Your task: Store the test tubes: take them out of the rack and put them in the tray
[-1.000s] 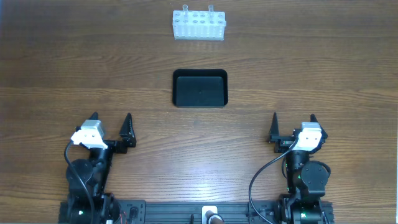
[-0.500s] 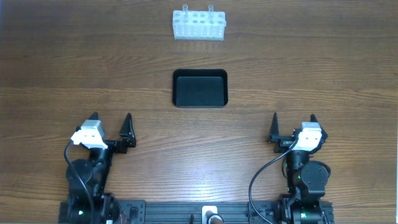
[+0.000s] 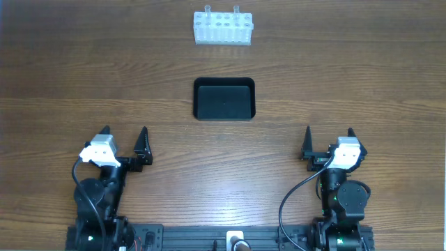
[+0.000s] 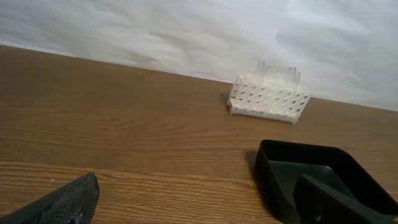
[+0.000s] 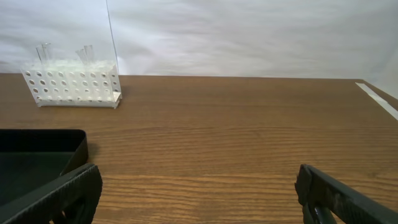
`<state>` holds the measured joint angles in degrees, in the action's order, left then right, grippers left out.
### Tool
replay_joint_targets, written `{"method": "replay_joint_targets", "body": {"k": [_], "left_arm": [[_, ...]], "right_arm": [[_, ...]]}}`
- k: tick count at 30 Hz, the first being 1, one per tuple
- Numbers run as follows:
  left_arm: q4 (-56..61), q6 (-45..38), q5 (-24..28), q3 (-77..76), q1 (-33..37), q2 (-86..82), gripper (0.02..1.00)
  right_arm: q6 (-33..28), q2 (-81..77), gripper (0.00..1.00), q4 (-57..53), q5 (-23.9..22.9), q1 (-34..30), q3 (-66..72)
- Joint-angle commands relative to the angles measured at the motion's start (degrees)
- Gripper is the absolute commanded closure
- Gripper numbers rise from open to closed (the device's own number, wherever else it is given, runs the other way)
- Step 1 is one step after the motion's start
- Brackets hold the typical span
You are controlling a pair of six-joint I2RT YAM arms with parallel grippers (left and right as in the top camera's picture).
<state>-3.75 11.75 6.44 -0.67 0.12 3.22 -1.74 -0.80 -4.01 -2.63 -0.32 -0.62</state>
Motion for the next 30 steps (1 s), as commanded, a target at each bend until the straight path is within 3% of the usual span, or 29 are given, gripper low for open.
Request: {"method": "replay_joint_targets", "body": {"k": [1,19,30], "left_arm": [[-0.17,-0.63,-0.48,0.33,-0.02,0.17,0.020],[-0.17,-0.66,-0.57,0.33,0.00,0.17,0.020],[0.28,-0.63,-8.50,0.26,0.00,0.28,0.020]], "right_arm": [[-0.07,0.48,0.009,-0.22,0.24,0.35,0.33],[-0.07,0.48,0.009,-0.22,0.24,0.35,0.33],[-0.07,0.48,0.007,-0.22,0.24,0.35,0.33]]}}
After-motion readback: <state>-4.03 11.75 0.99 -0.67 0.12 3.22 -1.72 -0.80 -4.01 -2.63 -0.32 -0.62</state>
